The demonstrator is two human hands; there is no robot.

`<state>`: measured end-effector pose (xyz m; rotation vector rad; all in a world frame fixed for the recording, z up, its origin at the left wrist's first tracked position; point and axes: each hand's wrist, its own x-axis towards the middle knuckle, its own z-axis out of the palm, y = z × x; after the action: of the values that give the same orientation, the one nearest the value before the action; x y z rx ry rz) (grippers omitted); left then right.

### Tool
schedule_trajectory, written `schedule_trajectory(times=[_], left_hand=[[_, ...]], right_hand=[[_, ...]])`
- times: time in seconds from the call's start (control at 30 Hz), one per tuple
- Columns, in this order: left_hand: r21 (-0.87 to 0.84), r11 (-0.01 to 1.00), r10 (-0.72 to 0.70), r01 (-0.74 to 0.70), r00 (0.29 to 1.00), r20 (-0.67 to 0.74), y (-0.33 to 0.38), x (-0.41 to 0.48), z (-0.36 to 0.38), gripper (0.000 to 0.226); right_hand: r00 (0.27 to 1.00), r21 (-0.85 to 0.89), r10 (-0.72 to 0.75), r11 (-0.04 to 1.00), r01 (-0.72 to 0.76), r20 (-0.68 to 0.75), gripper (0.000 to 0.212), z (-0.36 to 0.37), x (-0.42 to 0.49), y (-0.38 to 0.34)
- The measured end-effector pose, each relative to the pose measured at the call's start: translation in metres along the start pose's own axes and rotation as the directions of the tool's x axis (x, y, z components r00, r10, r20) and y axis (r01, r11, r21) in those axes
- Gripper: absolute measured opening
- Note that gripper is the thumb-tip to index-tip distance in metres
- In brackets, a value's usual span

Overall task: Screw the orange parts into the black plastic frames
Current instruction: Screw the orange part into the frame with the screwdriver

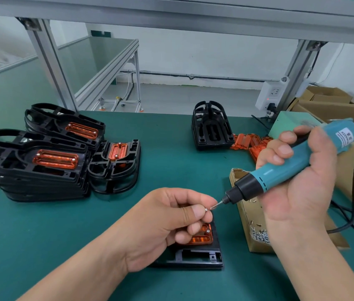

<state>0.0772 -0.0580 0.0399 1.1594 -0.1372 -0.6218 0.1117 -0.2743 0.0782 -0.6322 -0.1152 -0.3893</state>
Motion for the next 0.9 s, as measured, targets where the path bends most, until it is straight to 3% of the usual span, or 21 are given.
schedule_trajectory(times=[0.67, 0.9], left_hand=[[0.085, 0.996, 0.006, -0.005, 1.000, -0.014, 0.0008, -0.0008, -0.0007, 0.013], [0.328, 0.940, 0.137, -0.095, 0.985, -0.109, 0.0019, -0.0014, 0.0001, 0.022]], right_hand=[[0.999, -0.026, 0.015, 1.000, -0.014, 0.044, 0.013, 0.0009, -0.0046, 0.0047], [0.999, -0.069, 0.024, 0.997, -0.021, 0.033, 0.012, 0.0004, -0.0062, 0.0090]])
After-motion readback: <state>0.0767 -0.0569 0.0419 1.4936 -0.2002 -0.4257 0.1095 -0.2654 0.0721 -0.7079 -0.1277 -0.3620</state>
